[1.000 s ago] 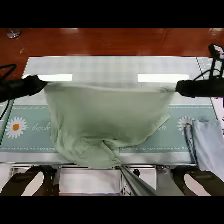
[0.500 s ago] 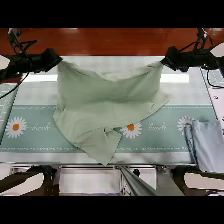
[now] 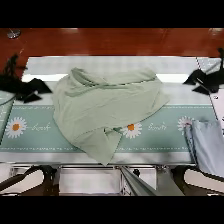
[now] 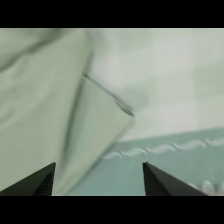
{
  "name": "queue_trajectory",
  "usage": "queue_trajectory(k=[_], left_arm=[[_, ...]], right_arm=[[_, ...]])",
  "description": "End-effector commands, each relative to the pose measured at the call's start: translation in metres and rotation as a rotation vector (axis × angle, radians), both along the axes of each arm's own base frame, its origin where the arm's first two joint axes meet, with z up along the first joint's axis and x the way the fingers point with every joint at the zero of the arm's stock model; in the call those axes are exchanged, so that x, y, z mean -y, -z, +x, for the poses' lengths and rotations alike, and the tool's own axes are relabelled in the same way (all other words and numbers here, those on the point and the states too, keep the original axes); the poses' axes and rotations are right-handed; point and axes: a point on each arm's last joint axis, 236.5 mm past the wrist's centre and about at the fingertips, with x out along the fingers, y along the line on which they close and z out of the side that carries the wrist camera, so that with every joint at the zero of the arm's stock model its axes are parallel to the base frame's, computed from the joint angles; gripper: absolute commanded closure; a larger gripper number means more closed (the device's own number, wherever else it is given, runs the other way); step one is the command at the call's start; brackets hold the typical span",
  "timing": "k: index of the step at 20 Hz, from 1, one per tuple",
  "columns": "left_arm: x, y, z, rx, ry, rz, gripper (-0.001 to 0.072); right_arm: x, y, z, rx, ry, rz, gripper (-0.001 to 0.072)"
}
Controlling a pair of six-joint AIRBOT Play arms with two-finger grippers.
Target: Fold the shirts.
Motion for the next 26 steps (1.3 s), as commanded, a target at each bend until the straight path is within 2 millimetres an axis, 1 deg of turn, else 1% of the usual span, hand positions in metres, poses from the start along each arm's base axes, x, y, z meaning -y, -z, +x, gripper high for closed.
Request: queue_trajectory(k=[1,3,4,5,6,7,8,10,11,14,16,18,20,22,23,24,25,26], left_arm=[[-0.004,0.035,-0.099,-0.246,-0.021,-0.054,0.0006],[0.01,0.057,-0.138,-0.29,-0.04,-0.075,0.0006],[0.022,0.067,-0.155,-0.323,-0.047,-0.105,0.0006],[0.037,0.076,-0.171,-0.364,-0.056,-0.162,0.0006],[0.048,0.083,-0.181,-0.39,-0.06,-0.206,0.0006],[0.058,0.089,-0.186,-0.402,-0.072,-0.246,0.0006],[0.067,0.091,-0.187,-0.398,-0.087,-0.288,0.0006],[0.087,0.092,-0.18,-0.359,-0.121,-0.39,0.0006],[0.093,0.097,-0.179,-0.35,-0.146,-0.408,0.0006],[0.101,0.115,-0.182,-0.34,-0.158,-0.376,0.0006],[0.103,0.124,-0.177,-0.315,-0.171,-0.344,0.0006],[0.112,0.125,-0.158,-0.24,-0.202,-0.359,0.0006],[0.124,0.122,-0.14,-0.148,-0.182,-0.371,0.0007],[0.129,0.123,-0.127,-0.104,-0.202,-0.362,0.0009],[0.129,0.122,-0.122,-0.084,-0.198,-0.35,0.0048],[0.128,0.119,-0.116,-0.057,-0.178,-0.343,0.0432],[0.128,0.114,-0.111,-0.019,-0.14,-0.334,0.067],[0.127,0.109,-0.105,0.004,-0.125,-0.331,0.0688]], right_arm=[[0.009,0.039,-0.067,-0.044,0.097,0.04,0.0095],[-0.017,0.046,-0.08,0.06,0.128,0.085,0.0095],[-0.029,0.047,-0.084,0.104,0.15,0.124,0.0095],[-0.042,0.049,-0.088,0.133,0.156,0.169,0.0095],[-0.053,0.051,-0.092,0.142,0.15,0.212,0.0095],[-0.064,0.054,-0.096,0.138,0.132,0.251,0.0095],[-0.069,0.056,-0.1,0.132,0.122,0.269,0.0095],[-0.074,0.058,-0.105,0.116,0.101,0.282,0.0095],[-0.074,0.058,-0.106,0.115,0.099,0.284,0.0095],[-0.075,0.057,-0.105,0.117,0.101,0.287,0.0095],[-0.075,0.057,-0.105,0.118,0.102,0.289,0.0096],[-0.075,0.056,-0.104,0.121,0.105,0.291,0.0095],[-0.074,0.056,-0.103,0.121,0.11,0.29,0.0096],[-0.07,0.056,-0.1,0.129,0.136,0.283,0.0096],[-0.066,0.057,-0.096,0.139,0.155,0.275,0.0096],[-0.062,0.057,-0.092,0.151,0.179,0.264,0.0097],[-0.056,0.057,-0.087,0.163,0.208,0.252,0.0096],[-0.049,0.059,-0.082,0.167,0.233,0.239,0.0097]])
